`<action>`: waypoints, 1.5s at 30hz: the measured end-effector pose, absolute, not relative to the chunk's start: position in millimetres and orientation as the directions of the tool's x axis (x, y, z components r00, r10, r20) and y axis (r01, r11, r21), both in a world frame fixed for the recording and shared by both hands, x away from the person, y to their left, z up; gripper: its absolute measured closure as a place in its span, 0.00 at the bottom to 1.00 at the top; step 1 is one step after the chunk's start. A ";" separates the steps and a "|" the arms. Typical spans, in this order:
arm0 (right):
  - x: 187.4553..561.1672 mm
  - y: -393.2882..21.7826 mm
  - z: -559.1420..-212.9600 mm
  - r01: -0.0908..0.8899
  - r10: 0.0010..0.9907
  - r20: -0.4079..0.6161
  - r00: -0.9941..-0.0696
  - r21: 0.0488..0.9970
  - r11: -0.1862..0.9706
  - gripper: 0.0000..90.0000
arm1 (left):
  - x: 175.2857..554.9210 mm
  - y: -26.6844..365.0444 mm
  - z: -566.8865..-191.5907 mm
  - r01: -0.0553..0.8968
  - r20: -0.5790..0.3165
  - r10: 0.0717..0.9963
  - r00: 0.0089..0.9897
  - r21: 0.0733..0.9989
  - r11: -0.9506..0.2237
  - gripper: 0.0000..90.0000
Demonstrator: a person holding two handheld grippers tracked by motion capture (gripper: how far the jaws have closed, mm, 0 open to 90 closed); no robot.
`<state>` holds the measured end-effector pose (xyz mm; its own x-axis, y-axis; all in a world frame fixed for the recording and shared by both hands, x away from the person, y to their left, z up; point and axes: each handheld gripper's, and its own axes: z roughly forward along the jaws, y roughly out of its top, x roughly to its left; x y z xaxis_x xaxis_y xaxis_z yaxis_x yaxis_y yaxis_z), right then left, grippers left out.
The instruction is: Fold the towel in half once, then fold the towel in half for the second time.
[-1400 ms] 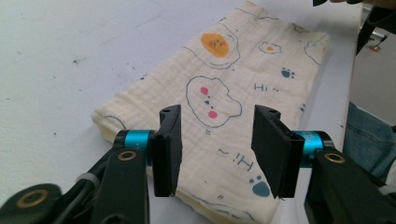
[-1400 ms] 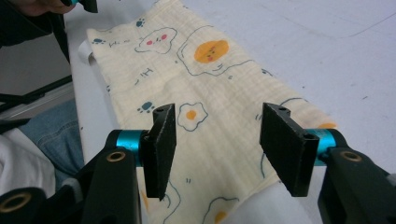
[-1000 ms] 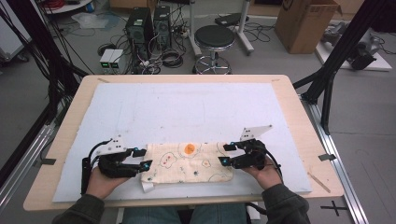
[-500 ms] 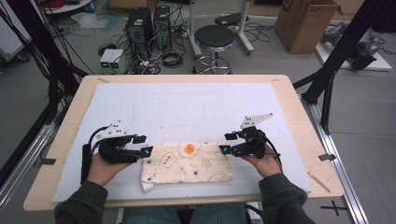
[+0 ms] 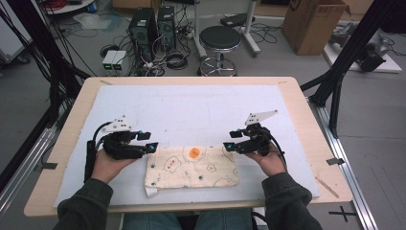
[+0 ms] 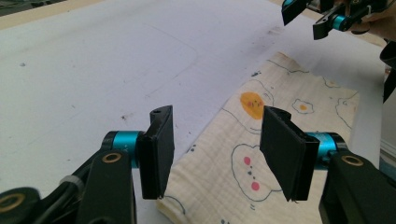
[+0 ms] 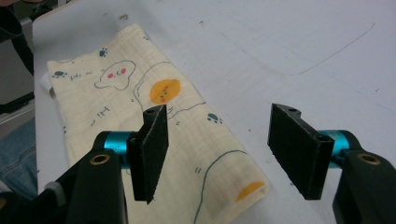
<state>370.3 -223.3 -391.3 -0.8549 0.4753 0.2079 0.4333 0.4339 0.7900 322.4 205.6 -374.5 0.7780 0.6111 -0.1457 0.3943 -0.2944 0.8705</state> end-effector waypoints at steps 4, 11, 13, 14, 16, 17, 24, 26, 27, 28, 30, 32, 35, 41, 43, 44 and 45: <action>369.6 -222.6 -390.7 0.427 0.478 0.201 -0.855 0.796 0.429 0.42 | 324.4 205.4 -375.1 0.391 -0.147 0.613 0.777 0.874 -0.287 0.50; 370.5 -221.6 -391.2 0.419 0.480 0.191 -0.857 0.800 0.430 0.42 | 327.0 204.5 -377.0 0.399 -0.145 0.621 0.770 0.869 -0.292 0.50; 371.1 -222.2 -391.2 0.428 0.485 0.199 -0.852 0.798 0.424 0.42 | 328.3 204.8 -377.7 0.406 -0.151 0.626 0.765 0.868 -0.287 0.50; 371.9 -223.1 -391.1 0.430 0.487 0.201 -0.850 0.798 0.421 0.42 | 329.0 204.7 -378.1 0.411 -0.158 0.627 0.763 0.867 -0.282 0.50; 373.3 -224.2 -390.6 0.433 0.483 0.214 -0.849 0.806 0.404 0.41 | 331.2 204.9 -379.0 0.419 -0.168 0.631 0.758 0.866 -0.273 0.50; 373.6 -223.9 -389.5 0.430 0.484 0.209 -0.850 0.807 0.406 0.41 | 332.4 204.4 -379.8 0.423 -0.173 0.636 0.752 0.866 -0.265 0.50; 380.6 -221.3 -386.1 0.421 0.500 0.197 -0.843 0.821 0.386 0.41 | 340.7 203.1 -386.4 0.434 -0.164 0.657 0.736 0.859 -0.271 0.50; 384.0 -219.3 -389.0 0.424 0.501 0.197 -0.843 0.815 0.394 0.41 | 342.4 201.8 -388.6 0.431 -0.152 0.662 0.734 0.858 -0.281 0.50; 385.1 -218.1 -390.4 0.432 0.503 0.202 -0.840 0.809 0.397 0.42 | 343.5 201.2 -389.9 0.434 -0.150 0.666 0.731 0.855 -0.284 0.51; 386.3 -217.4 -391.8 0.438 0.505 0.204 -0.839 0.804 0.402 0.42 | 345.4 201.1 -391.9 0.440 -0.148 0.669 0.728 0.849 -0.291 0.51; 388.8 -216.6 -394.4 0.441 0.503 0.205 -0.840 0.798 0.410 0.43 | 347.9 200.6 -394.6 0.452 -0.153 0.677 0.720 0.843 -0.291 0.51; 390.8 -217.3 -396.8 0.454 0.502 0.221 -0.836 0.793 0.407 0.46 | 349.1 199.6 -397.2 0.456 -0.150 0.680 0.717 0.840 -0.295 0.51; 393.4 -217.2 -400.9 0.469 0.516 0.218 -0.828 0.774 0.425 0.51 | 351.0 197.6 -403.3 0.468 -0.136 0.692 0.709 0.825 -0.318 0.52; 396.0 -220.7 -416.6 0.506 0.520 0.247 -0.818 0.739 0.444 0.63 | 356.4 198.2 -418.8 0.519 -0.161 0.706 0.690 0.790 -0.327 0.51; 394.6 -223.5 -419.6 0.515 0.514 0.262 -0.817 0.733 0.444 0.64 | 357.0 198.9 -421.8 0.532 -0.170 0.702 0.691 0.778 -0.335 0.51; 393.3 -225.6 -420.7 0.521 0.515 0.270 -0.814 0.732 0.439 0.64 | 356.9 199.2 -422.9 0.534 -0.170 0.700 0.694 0.774 -0.341 0.51; 392.3 -227.3 -422.2 0.521 0.514 0.271 -0.814 0.730 0.441 0.64 | 356.8 199.7 -423.9 0.536 -0.174 0.697 0.696 0.772 -0.342 0.52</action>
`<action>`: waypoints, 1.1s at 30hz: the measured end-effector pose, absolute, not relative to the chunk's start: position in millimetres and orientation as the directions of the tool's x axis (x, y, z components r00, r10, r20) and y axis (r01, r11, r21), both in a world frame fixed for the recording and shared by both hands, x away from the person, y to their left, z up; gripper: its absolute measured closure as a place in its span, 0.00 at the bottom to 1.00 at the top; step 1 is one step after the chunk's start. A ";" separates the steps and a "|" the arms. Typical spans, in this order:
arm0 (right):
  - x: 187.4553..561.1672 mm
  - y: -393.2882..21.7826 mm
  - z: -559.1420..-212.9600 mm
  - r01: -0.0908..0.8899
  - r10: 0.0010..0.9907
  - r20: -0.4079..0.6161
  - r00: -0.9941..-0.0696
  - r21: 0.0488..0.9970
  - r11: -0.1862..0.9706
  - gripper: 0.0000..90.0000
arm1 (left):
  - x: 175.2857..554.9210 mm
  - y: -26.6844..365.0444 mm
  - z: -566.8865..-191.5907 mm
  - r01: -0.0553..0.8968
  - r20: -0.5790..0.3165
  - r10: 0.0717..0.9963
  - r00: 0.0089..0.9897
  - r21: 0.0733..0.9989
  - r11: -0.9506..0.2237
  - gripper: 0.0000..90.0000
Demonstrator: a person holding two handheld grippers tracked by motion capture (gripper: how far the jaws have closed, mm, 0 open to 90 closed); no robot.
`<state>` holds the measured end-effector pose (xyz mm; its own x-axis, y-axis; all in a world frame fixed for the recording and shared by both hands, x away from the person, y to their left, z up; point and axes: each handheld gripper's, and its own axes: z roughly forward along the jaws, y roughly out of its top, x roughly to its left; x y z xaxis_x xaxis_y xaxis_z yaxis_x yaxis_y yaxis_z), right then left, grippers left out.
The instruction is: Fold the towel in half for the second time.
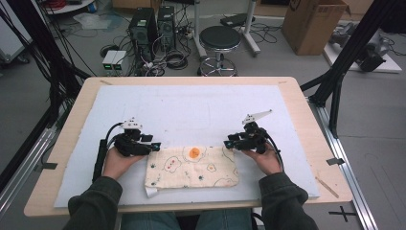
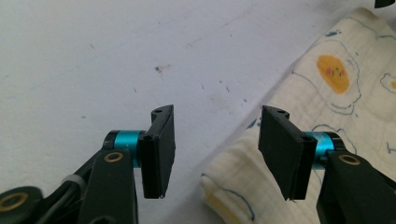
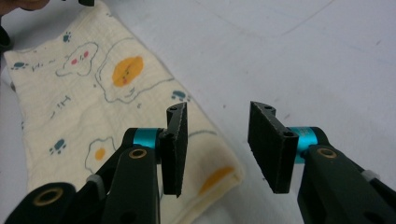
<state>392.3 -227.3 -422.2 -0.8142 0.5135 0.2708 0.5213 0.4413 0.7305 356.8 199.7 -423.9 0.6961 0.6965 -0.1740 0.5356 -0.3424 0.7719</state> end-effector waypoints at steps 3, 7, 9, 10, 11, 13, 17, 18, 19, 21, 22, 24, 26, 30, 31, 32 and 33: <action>389.0 -232.4 -428.9 0.536 0.510 0.289 -0.810 0.716 0.447 0.64 | 356.8 200.5 -426.8 0.554 -0.203 0.694 0.691 0.765 -0.329 0.54; 387.5 -234.6 -433.5 0.544 0.505 0.302 -0.809 0.711 0.446 0.65 | 358.3 200.2 -429.7 0.573 -0.215 0.685 0.696 0.742 -0.349 0.57; 388.2 -234.0 -433.6 0.547 0.506 0.307 -0.806 0.713 0.439 0.65 | 358.7 199.7 -430.6 0.576 -0.209 0.684 0.699 0.731 -0.366 0.59; 388.5 -233.4 -434.0 0.555 0.509 0.315 -0.801 0.708 0.435 0.65 | 358.8 198.9 -431.2 0.580 -0.202 0.689 0.696 0.724 -0.374 0.61; 389.4 -233.0 -435.1 0.558 0.504 0.322 -0.801 0.708 0.433 0.65 | 359.1 198.4 -432.1 0.583 -0.201 0.688 0.697 0.717 -0.381 0.62; 390.4 -231.5 -437.0 0.566 0.506 0.329 -0.798 0.698 0.439 0.66 | 359.3 197.3 -433.9 0.588 -0.194 0.687 0.700 0.703 -0.400 0.66; 389.3 -227.7 -438.3 0.543 0.516 0.277 -0.810 0.687 0.483 0.72 | 358.4 196.4 -436.0 0.573 -0.181 0.675 0.715 0.706 -0.417 0.76; 389.4 -227.0 -438.6 0.541 0.512 0.278 -0.813 0.685 0.487 0.74 | 358.4 196.8 -437.0 0.572 -0.182 0.675 0.715 0.708 -0.415 0.78; 389.4 -226.7 -438.9 0.544 0.516 0.275 -0.811 0.680 0.492 0.76 | 358.2 197.7 -437.6 0.570 -0.178 0.678 0.713 0.710 -0.413 0.80; 389.6 -226.5 -439.4 0.542 0.517 0.269 -0.813 0.674 0.502 0.82 | 358.5 199.2 -438.5 0.568 -0.182 0.675 0.715 0.714 -0.409 0.85; 389.5 -226.5 -439.3 0.540 0.518 0.264 -0.814 0.674 0.504 0.85 | 358.7 199.3 -438.6 0.567 -0.180 0.675 0.715 0.715 -0.410 0.88; 389.2 -226.6 -439.3 0.531 0.515 0.253 -0.819 0.673 0.514 0.89 | 358.0 198.7 -438.3 0.567 -0.180 0.674 0.716 0.712 -0.413 0.92; 388.4 -226.6 -438.6 0.532 0.514 0.251 -0.820 0.666 0.523 0.91 | 357.3 198.3 -437.7 0.562 -0.167 0.677 0.717 0.713 -0.419 0.93; 388.2 -227.2 -437.8 0.531 0.517 0.245 -0.820 0.664 0.527 0.93 | 356.3 199.9 -437.0 0.560 -0.155 0.690 0.707 0.718 -0.413 0.95; 388.0 -227.3 -437.6 0.534 0.518 0.248 -0.818 0.662 0.526 0.94 | 356.4 200.7 -436.9 0.559 -0.156 0.692 0.705 0.722 -0.408 0.95; 388.6 -227.6 -437.6 0.525 0.509 0.246 -0.825 0.668 0.528 0.94 | 356.4 201.0 -436.9 0.557 -0.152 0.694 0.704 0.725 -0.406 0.95; 388.7 -228.4 -436.7 0.523 0.504 0.250 -0.827 0.670 0.526 0.94 | 356.4 201.0 -436.6 0.554 -0.146 0.696 0.703 0.726 -0.408 0.95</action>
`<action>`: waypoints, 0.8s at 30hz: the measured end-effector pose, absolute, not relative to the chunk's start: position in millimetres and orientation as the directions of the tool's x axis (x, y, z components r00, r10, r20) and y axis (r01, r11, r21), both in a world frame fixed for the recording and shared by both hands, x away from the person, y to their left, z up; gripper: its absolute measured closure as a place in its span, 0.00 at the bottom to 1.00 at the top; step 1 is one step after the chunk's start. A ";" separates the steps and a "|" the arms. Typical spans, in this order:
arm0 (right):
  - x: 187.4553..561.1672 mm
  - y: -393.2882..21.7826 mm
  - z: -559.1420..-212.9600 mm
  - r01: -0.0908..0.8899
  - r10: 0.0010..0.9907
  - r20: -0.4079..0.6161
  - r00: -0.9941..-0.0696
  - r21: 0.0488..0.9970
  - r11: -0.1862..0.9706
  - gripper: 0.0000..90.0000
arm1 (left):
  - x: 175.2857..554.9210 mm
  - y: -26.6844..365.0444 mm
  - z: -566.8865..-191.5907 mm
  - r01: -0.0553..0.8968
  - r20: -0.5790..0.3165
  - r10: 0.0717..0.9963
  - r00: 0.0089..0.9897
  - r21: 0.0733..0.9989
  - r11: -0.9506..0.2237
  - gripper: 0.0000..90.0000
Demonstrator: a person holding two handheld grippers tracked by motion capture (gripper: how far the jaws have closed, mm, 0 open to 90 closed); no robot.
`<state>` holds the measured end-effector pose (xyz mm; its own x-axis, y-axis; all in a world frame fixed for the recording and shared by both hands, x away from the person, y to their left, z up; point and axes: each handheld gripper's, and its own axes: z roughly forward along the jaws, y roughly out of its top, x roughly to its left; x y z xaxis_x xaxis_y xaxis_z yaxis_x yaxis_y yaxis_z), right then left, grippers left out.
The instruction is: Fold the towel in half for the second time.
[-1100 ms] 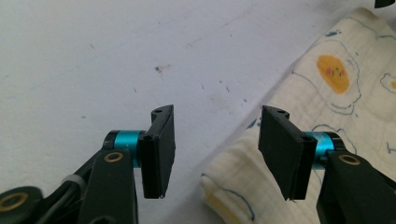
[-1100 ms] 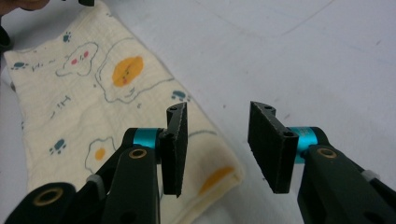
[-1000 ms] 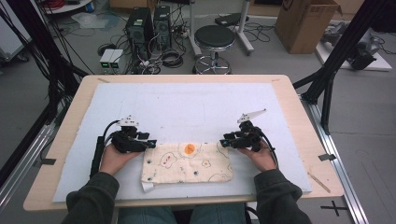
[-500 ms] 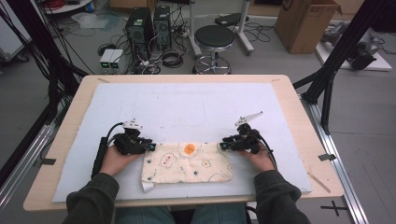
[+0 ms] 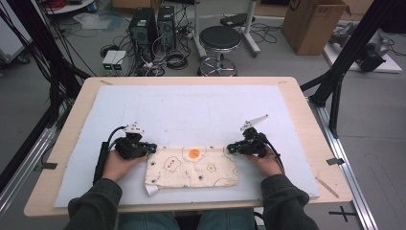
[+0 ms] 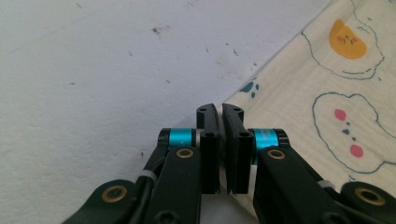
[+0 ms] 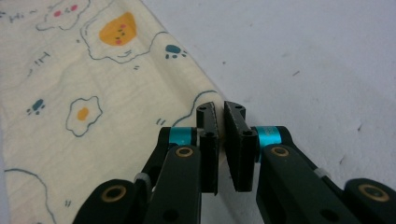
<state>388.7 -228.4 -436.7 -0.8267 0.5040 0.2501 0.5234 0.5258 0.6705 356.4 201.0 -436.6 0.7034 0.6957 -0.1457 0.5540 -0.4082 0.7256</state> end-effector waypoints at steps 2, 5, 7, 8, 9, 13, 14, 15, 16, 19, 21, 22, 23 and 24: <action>390.3 -230.3 -434.0 0.526 0.499 0.262 -0.826 0.678 0.514 0.94 | 356.7 200.8 -436.0 0.546 -0.143 0.699 0.700 0.738 -0.396 0.95; 391.9 -230.3 -427.2 0.518 0.503 0.248 -0.828 0.684 0.515 0.94 | 358.1 201.7 -434.8 0.536 -0.135 0.708 0.694 0.753 -0.382 0.95; 393.0 -228.8 -425.2 0.512 0.506 0.236 -0.830 0.682 0.522 0.95 | 359.6 203.2 -434.5 0.542 -0.152 0.713 0.684 0.761 -0.357 0.95; 393.3 -227.7 -425.1 0.515 0.510 0.234 -0.828 0.677 0.526 0.95 | 360.1 203.7 -434.2 0.541 -0.159 0.715 0.681 0.767 -0.345 0.95; 394.5 -227.2 -425.2 0.511 0.511 0.226 -0.830 0.675 0.533 0.95 | 360.5 203.6 -433.7 0.543 -0.164 0.720 0.674 0.771 -0.333 0.95; 401.5 -228.9 -425.3 0.522 0.529 0.224 -0.819 0.673 0.524 0.95 | 366.0 201.4 -430.2 0.538 -0.161 0.725 0.670 0.778 -0.324 0.95; 403.5 -229.5 -424.4 0.525 0.535 0.218 -0.816 0.669 0.527 0.95 | 367.7 200.5 -429.0 0.534 -0.154 0.727 0.669 0.780 -0.326 0.95; 405.1 -229.6 -422.8 0.531 0.544 0.219 -0.810 0.669 0.520 0.95 | 370.0 199.5 -427.7 0.534 -0.151 0.729 0.668 0.779 -0.329 0.95; 407.3 -229.8 -420.9 0.528 0.547 0.214 -0.809 0.671 0.520 0.95 | 372.0 198.6 -426.5 0.531 -0.149 0.732 0.665 0.783 -0.324 0.95; 413.4 -230.1 -412.6 0.526 0.561 0.198 -0.804 0.679 0.513 0.95 | 379.5 199.4 -422.0 0.533 -0.155 0.733 0.663 0.785 -0.315 0.95; 420.0 -231.6 -407.2 0.531 0.562 0.211 -0.800 0.685 0.499 0.95 | 383.0 201.0 -419.5 0.530 -0.169 0.741 0.650 0.800 -0.283 0.95; 423.6 -232.1 -404.1 0.535 0.565 0.216 -0.797 0.685 0.493 0.95 | 386.2 202.0 -417.6 0.538 -0.178 0.744 0.644 0.796 -0.276 0.95; 427.7 -231.9 -400.1 0.534 0.567 0.215 -0.795 0.691 0.487 0.95 | 387.8 202.1 -415.8 0.537 -0.171 0.745 0.645 0.795 -0.282 0.95; 430.2 -231.2 -397.5 0.535 0.566 0.218 -0.795 0.692 0.485 0.95 | 389.9 201.9 -412.8 0.533 -0.166 0.749 0.642 0.799 -0.280 0.95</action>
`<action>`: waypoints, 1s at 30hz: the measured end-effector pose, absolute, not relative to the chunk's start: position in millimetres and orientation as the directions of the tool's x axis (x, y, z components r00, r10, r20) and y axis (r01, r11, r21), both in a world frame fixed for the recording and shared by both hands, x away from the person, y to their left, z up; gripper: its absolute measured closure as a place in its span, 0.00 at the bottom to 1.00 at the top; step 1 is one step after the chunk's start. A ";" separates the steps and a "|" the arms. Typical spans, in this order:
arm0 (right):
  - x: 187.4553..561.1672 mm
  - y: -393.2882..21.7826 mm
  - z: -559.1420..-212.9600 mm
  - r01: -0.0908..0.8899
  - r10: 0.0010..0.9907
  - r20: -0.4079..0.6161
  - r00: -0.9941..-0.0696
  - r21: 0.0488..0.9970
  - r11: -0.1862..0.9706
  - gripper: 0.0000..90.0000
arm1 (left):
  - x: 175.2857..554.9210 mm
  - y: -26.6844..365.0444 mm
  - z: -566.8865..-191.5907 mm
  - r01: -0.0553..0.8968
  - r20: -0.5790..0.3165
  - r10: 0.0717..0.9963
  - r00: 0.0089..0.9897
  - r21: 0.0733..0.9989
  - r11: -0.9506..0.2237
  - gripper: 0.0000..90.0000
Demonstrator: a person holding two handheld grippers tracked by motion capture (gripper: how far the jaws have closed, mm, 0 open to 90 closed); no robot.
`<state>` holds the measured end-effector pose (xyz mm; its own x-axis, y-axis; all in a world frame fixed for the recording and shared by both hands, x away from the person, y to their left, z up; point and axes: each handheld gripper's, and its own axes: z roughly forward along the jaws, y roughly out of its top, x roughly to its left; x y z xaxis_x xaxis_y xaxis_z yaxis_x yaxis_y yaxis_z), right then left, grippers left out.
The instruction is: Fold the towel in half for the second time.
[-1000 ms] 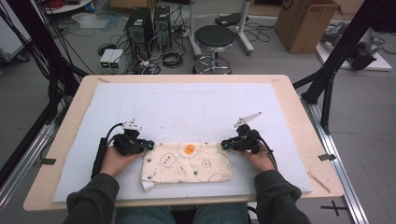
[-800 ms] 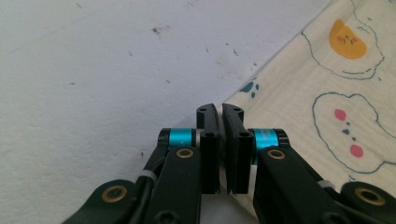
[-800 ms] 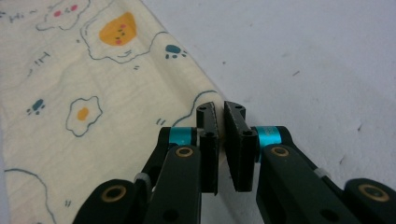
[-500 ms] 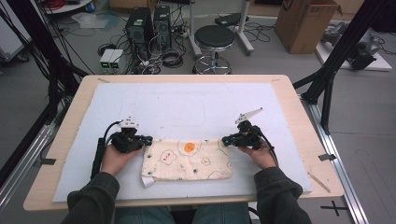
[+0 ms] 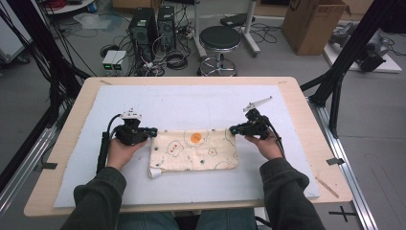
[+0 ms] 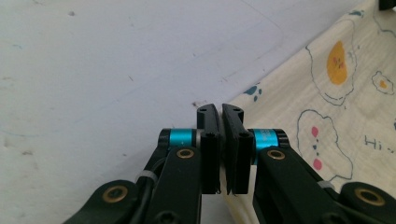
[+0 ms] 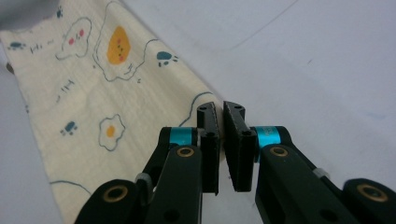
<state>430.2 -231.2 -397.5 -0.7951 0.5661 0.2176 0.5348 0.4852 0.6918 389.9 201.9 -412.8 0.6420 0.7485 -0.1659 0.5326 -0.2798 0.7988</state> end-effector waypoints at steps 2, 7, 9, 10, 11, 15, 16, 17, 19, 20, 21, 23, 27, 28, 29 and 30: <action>435.9 -228.2 -389.3 0.526 0.574 0.197 -0.795 0.695 0.490 0.95 | 393.5 203.4 -405.4 0.517 -0.155 0.759 0.633 0.814 -0.265 0.95; 447.8 -229.5 -386.5 0.545 0.595 0.229 -0.770 0.721 0.428 0.95 | 400.9 206.1 -399.2 0.502 -0.163 0.762 0.627 0.833 -0.235 0.95; 452.6 -227.8 -397.4 0.577 0.612 0.244 -0.752 0.694 0.432 0.95 | 402.2 201.5 -405.1 0.512 -0.134 0.764 0.631 0.811 -0.281 0.95; 453.7 -226.8 -402.6 0.584 0.619 0.244 -0.746 0.687 0.432 0.95 | 402.6 199.4 -408.3 0.515 -0.125 0.764 0.633 0.805 -0.294 0.95; 454.6 -226.4 -407.4 0.591 0.624 0.250 -0.741 0.685 0.427 0.95 | 402.9 198.8 -410.6 0.515 -0.119 0.765 0.633 0.802 -0.301 0.95; 456.0 -228.6 -416.0 0.618 0.626 0.291 -0.723 0.677 0.399 0.95 | 402.2 199.5 -413.5 0.510 -0.117 0.770 0.627 0.810 -0.291 0.94; 455.8 -229.0 -414.9 0.610 0.622 0.288 -0.728 0.686 0.396 0.95 | 401.2 199.2 -412.7 0.504 -0.115 0.772 0.625 0.815 -0.287 0.94; 454.7 -228.8 -412.3 0.602 0.622 0.279 -0.731 0.694 0.395 0.95 | 400.7 199.5 -411.9 0.499 -0.112 0.769 0.629 0.817 -0.289 0.94; 453.0 -229.2 -409.1 0.592 0.617 0.278 -0.737 0.706 0.390 0.95 | 398.5 200.0 -409.9 0.488 -0.115 0.768 0.630 0.828 -0.276 0.94; 451.9 -229.9 -407.9 0.591 0.613 0.281 -0.739 0.707 0.389 0.95 | 396.9 200.8 -409.2 0.481 -0.115 0.767 0.631 0.834 -0.271 0.94; 450.6 -230.3 -407.3 0.590 0.611 0.284 -0.739 0.711 0.383 0.95 | 394.8 202.0 -408.8 0.474 -0.110 0.764 0.636 0.837 -0.274 0.94; 447.8 -230.5 -406.4 0.581 0.601 0.283 -0.748 0.716 0.386 0.95 | 391.5 202.1 -409.3 0.472 -0.095 0.764 0.639 0.832 -0.292 0.94; 441.5 -226.9 -401.6 0.566 0.591 0.270 -0.761 0.721 0.400 0.95 | 383.6 201.0 -410.3 0.453 -0.080 0.766 0.638 0.843 -0.290 0.93; 440.0 -226.0 -400.9 0.561 0.589 0.264 -0.764 0.723 0.403 0.94 | 382.1 201.4 -411.3 0.451 -0.078 0.765 0.640 0.843 -0.292 0.93; 438.6 -225.3 -400.6 0.558 0.587 0.262 -0.766 0.724 0.405 0.94 | 380.2 201.7 -412.8 0.450 -0.075 0.764 0.641 0.843 -0.296 0.93; 436.9 -224.5 -400.3 0.561 0.587 0.264 -0.766 0.720 0.409 0.94 | 378.4 202.6 -414.0 0.447 -0.071 0.761 0.645 0.843 -0.300 0.93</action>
